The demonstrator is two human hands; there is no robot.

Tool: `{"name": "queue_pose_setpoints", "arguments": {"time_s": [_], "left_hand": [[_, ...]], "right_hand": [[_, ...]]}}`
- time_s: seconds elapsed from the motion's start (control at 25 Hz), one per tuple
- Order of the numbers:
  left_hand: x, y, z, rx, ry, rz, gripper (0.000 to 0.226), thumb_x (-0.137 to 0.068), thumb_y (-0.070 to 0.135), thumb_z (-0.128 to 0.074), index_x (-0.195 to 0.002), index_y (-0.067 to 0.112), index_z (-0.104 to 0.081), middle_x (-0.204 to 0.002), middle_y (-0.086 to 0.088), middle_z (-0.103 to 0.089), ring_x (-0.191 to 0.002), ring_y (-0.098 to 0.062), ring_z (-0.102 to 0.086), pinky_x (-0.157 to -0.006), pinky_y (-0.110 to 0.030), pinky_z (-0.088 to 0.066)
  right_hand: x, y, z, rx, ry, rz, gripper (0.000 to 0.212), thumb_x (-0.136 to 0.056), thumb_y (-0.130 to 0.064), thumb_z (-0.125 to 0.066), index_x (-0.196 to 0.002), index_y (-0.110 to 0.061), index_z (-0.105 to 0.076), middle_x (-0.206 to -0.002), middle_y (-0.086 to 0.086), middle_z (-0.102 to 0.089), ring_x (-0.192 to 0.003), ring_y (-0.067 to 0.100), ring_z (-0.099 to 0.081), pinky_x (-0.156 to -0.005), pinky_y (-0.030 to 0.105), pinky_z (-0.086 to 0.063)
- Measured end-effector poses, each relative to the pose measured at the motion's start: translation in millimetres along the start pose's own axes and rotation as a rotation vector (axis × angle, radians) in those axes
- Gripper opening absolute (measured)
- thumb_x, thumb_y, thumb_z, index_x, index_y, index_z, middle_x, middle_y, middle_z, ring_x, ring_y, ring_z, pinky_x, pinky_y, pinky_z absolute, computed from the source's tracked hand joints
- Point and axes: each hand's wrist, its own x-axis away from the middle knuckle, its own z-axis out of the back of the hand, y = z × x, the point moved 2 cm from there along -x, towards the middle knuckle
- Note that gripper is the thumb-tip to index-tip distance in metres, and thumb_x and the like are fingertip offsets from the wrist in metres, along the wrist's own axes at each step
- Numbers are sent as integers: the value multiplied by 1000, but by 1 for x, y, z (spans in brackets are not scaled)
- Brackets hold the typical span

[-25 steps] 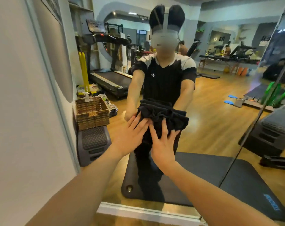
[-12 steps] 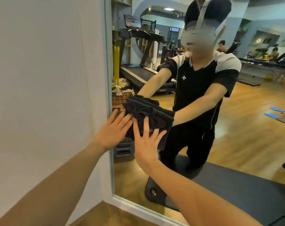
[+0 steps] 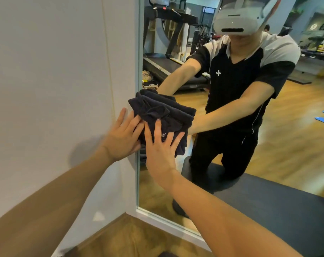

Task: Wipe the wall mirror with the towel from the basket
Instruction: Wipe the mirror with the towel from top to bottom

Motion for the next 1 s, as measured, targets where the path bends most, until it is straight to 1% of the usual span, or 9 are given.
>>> {"name": "queue_pose_setpoints", "arguments": {"time_s": [0.16,0.24,0.36,0.48,0.56,0.64,0.76,0.84,1.0], "left_hand": [[20,17,-22,49,-42,-19,65,-102,43,-42,-152,1,-39,-157,-27,-39,-148,-51,-29,-122,-68,-17],[32,29,-34,81,-30,-19,61,-103,38,-40,-150,-1,-44,-154,-29,-42,-147,-54,-30,-121,-68,-21],[43,49,-47,137,-2,0,47,-107,21,-42,-146,-6,-49,-148,-34,-47,-142,-58,-35,-116,-69,-30],[42,71,-47,185,-2,48,44,-108,7,-37,-149,-10,-41,-146,-37,-46,-140,-62,-35,-111,-67,-39],[38,88,-38,207,35,79,49,-101,-1,-48,-148,-10,-39,-146,-36,-41,-143,-61,-27,-107,-67,-44],[37,104,-40,166,89,37,44,-100,-7,-47,-144,-13,-43,-142,-35,-40,-147,-58,-18,-107,-68,-42],[34,124,-45,176,18,30,44,-103,-7,-37,-146,-15,-38,-135,-41,-50,-132,-63,-42,-113,-69,-32],[31,142,-49,244,-14,53,41,-103,-5,-38,-142,-15,-43,-130,-42,-51,-121,-65,-48,-110,-70,-34],[20,191,-51,344,-114,91,38,-106,1,-39,-139,-14,-49,-132,-41,-52,-120,-66,-52,-107,-71,-38]], "right_hand": [[26,0,-18,30,-43,24,81,-93,-33,-54,-164,-23,-16,-169,18,-1,-141,56,-21,-117,76,-20],[44,4,-27,39,-74,46,90,-92,-34,-59,-165,-23,-9,-169,16,13,-144,53,-16,-120,72,-12],[66,18,-33,12,-147,86,98,-93,-30,-63,-166,-25,2,-166,10,35,-152,52,-7,-123,63,3],[81,33,-32,-3,-171,115,96,-95,-24,-61,-166,-26,4,-167,7,32,-157,48,-2,-125,59,7],[88,43,-32,22,-185,139,92,-97,-22,-58,-166,-26,3,-168,7,29,-157,46,-3,-127,58,2],[94,58,-29,47,-170,163,89,-96,-22,-58,-166,-25,-3,-168,8,28,-157,43,-9,-128,56,-5],[106,83,-22,101,-167,234,81,-97,-23,-53,-166,-25,-11,-167,7,32,-156,39,-19,-127,53,-3],[115,105,-15,123,-166,245,81,-95,-23,-56,-165,-26,-15,-169,6,26,-156,38,-21,-127,52,-3],[135,151,-1,153,-238,255,100,-90,-24,-72,-166,-26,-9,-172,6,18,-159,38,-4,-128,54,0]]}}
